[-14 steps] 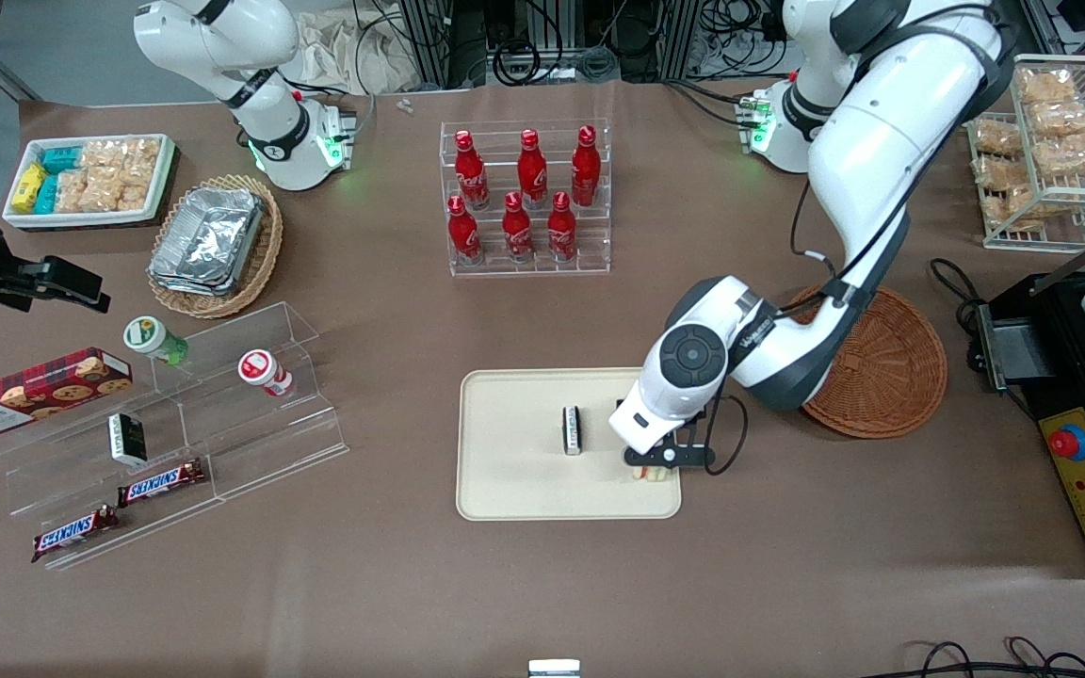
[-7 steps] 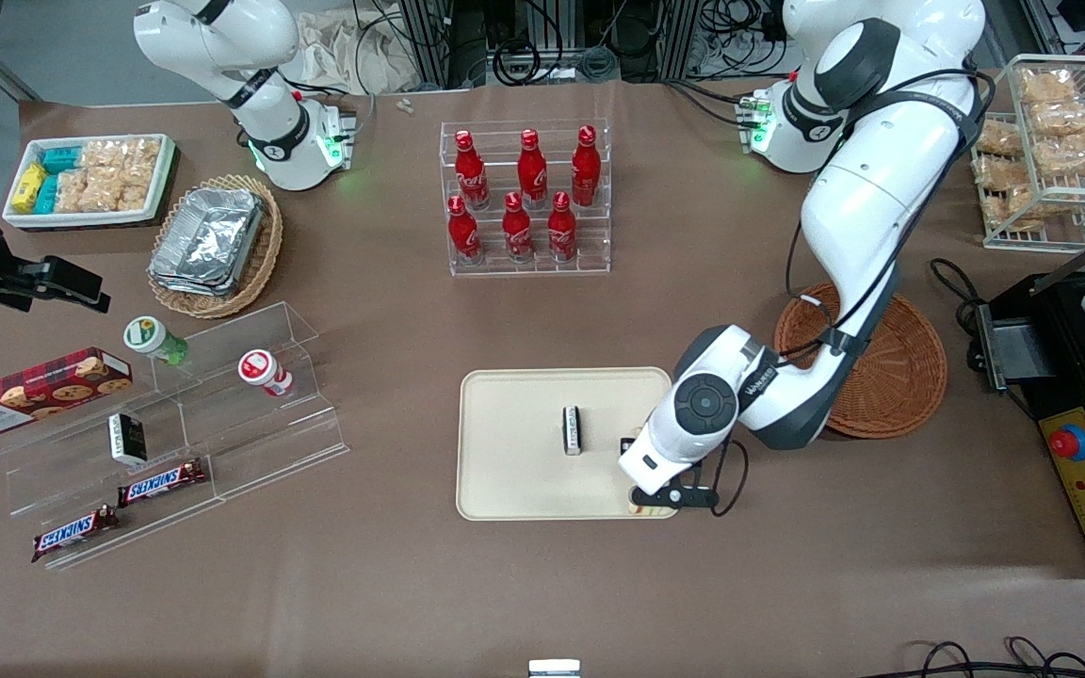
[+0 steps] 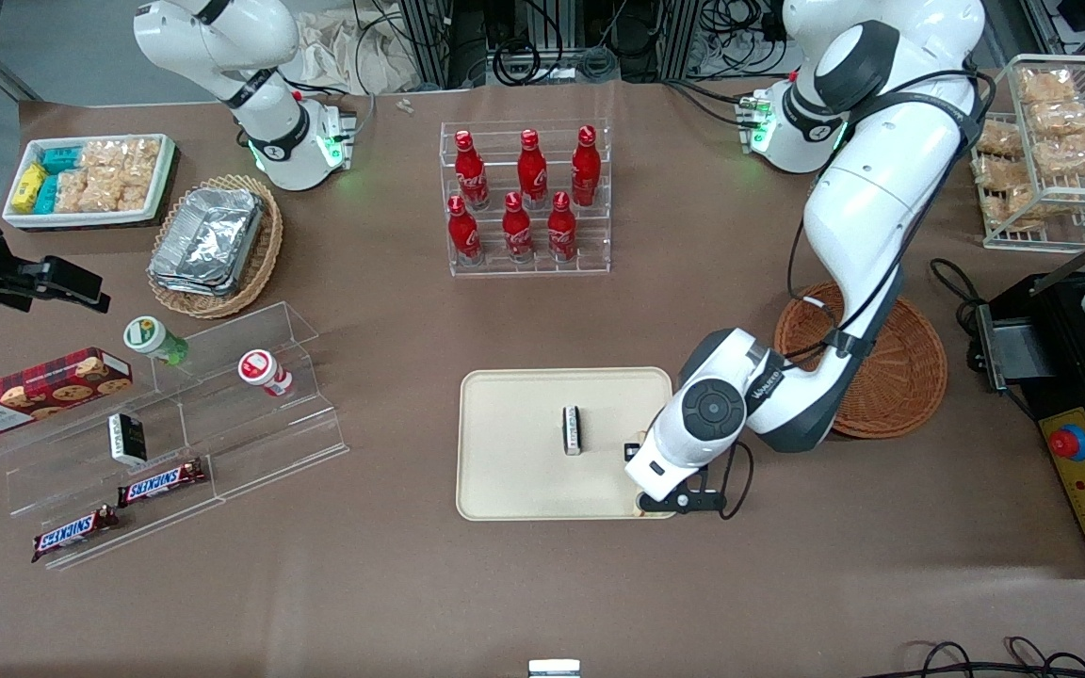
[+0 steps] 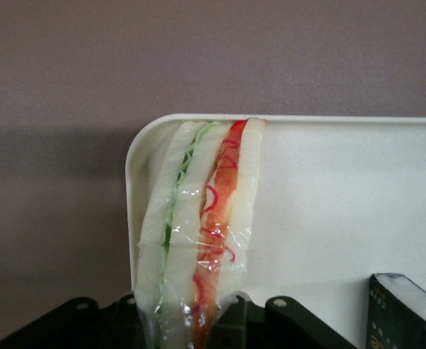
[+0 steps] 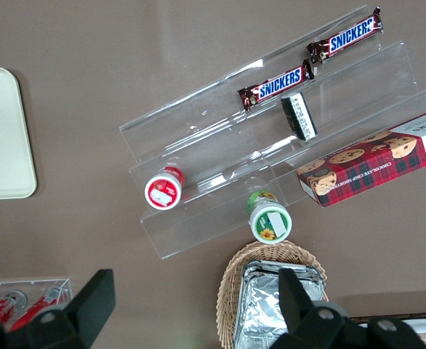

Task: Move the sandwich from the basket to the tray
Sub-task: 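Lower the sandwich onto the tray beside the black box, then open the left gripper, release the sandwich, and raise away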

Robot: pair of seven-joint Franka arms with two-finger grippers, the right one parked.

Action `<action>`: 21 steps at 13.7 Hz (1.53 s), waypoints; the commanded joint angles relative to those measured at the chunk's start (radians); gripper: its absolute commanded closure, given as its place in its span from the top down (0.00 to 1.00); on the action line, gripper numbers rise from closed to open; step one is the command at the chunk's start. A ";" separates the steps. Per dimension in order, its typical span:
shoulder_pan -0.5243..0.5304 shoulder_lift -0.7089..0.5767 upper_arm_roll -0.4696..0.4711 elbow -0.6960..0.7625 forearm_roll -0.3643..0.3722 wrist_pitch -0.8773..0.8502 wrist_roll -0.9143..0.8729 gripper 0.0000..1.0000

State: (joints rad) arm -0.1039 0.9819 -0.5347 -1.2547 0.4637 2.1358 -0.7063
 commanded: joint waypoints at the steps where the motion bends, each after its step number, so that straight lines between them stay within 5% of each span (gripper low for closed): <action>1: -0.022 0.052 0.015 0.060 -0.014 -0.010 -0.077 0.00; 5: -0.020 0.064 0.015 0.072 -0.048 -0.007 -0.136 0.00; 6: -0.020 0.063 0.015 0.072 -0.053 -0.005 -0.133 0.37; 7: -0.020 0.063 0.016 0.070 -0.050 -0.002 -0.127 0.99; 12: -0.016 -0.030 0.004 0.069 -0.062 -0.114 -0.148 1.00; 18: -0.008 -0.297 -0.001 0.050 -0.226 -0.272 -0.199 1.00; 21: -0.007 -0.414 0.054 0.041 -0.229 -0.436 -0.196 1.00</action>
State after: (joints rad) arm -0.1121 0.6481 -0.5350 -1.1748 0.2577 1.7698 -0.8943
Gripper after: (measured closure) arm 0.000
